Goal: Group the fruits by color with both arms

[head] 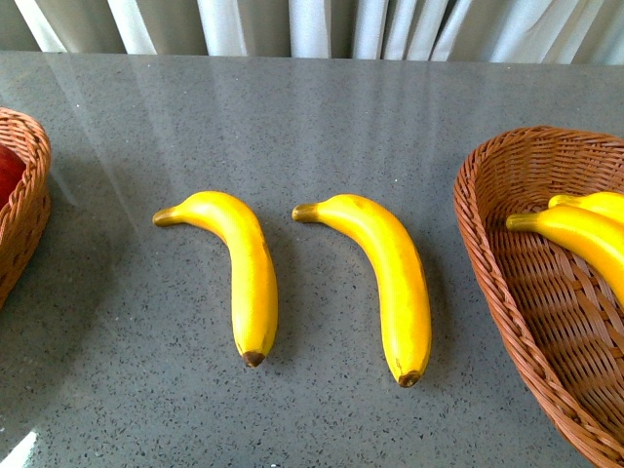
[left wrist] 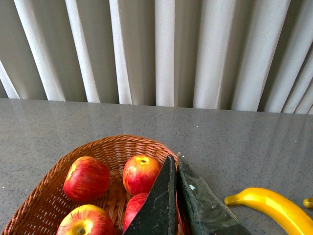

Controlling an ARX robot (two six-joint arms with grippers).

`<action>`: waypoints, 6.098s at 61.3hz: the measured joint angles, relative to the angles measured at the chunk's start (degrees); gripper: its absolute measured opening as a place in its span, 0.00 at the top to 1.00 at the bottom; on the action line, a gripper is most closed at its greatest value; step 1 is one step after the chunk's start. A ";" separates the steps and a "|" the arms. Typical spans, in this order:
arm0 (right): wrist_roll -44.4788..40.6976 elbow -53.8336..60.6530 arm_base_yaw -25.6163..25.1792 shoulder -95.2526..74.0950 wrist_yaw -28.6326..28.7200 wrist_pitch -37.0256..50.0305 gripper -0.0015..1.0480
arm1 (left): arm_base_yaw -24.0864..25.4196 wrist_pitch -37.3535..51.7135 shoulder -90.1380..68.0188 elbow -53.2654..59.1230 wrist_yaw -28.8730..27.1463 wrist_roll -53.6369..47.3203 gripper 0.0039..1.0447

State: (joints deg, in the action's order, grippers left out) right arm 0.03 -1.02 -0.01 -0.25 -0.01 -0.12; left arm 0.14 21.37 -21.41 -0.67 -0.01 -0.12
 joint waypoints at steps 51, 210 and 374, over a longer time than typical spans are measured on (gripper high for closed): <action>0.00 0.00 0.00 0.02 0.02 0.00 0.09 | -0.07 -21.42 20.41 0.00 -0.02 0.02 0.99; 10.80 -77.96 36.65 -119.23 3.67 -7.23 0.09 | -0.11 -21.40 20.48 0.00 0.00 0.00 0.09; 6.45 -51.06 14.27 -88.39 8.59 -7.96 0.69 | -0.11 -21.38 20.48 0.00 0.00 0.00 0.09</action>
State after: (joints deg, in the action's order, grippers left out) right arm 6.48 -52.07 14.26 -88.64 8.58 -8.08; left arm 0.03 -0.01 -0.93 -0.67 -0.01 -0.12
